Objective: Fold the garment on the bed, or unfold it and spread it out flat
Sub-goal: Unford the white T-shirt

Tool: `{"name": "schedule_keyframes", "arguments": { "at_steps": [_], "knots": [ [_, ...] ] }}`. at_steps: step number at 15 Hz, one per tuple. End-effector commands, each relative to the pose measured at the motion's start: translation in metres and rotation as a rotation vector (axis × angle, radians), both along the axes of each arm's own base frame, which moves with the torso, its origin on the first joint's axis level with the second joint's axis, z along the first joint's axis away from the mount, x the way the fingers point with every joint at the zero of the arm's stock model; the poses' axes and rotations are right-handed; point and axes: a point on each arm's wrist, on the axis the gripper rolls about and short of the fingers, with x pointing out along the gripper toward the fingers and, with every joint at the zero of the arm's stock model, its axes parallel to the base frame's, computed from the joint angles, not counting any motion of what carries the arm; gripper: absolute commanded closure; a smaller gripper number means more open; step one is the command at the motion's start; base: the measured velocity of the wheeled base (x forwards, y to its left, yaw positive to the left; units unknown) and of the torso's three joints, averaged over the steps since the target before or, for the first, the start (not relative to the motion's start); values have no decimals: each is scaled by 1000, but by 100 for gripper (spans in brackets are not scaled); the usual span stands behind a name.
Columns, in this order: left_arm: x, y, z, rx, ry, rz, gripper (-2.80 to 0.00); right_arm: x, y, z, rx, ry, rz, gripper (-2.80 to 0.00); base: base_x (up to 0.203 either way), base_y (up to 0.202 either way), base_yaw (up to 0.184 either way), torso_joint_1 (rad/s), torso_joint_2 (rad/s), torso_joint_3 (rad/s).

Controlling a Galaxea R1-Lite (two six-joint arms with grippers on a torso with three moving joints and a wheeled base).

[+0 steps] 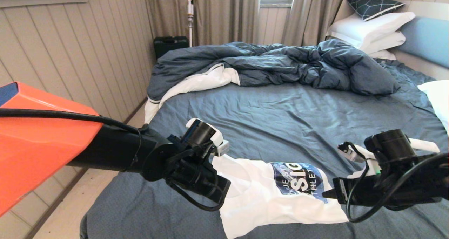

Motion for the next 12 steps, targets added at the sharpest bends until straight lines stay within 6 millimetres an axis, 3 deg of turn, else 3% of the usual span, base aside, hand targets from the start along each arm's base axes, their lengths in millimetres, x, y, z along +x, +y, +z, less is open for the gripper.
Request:
{"name": "schedule_keyframes", "arguments": {
  "at_steps": [1,7,12],
  "knots": [
    [-9,-11,-11,22,29,-31,0,-5,1,-6,-5,23,13,0,0,0,0,0,0,0],
    [-14,-25,-37,67,82,-47,0,11,7,-33,-22,123,39,0,0,0,0,0,0,0],
    [-4,-35,-42,57,68,-48,0,26,15,-53,-38,182,59,0,0,0,0,0,0,0]
  ]
}}
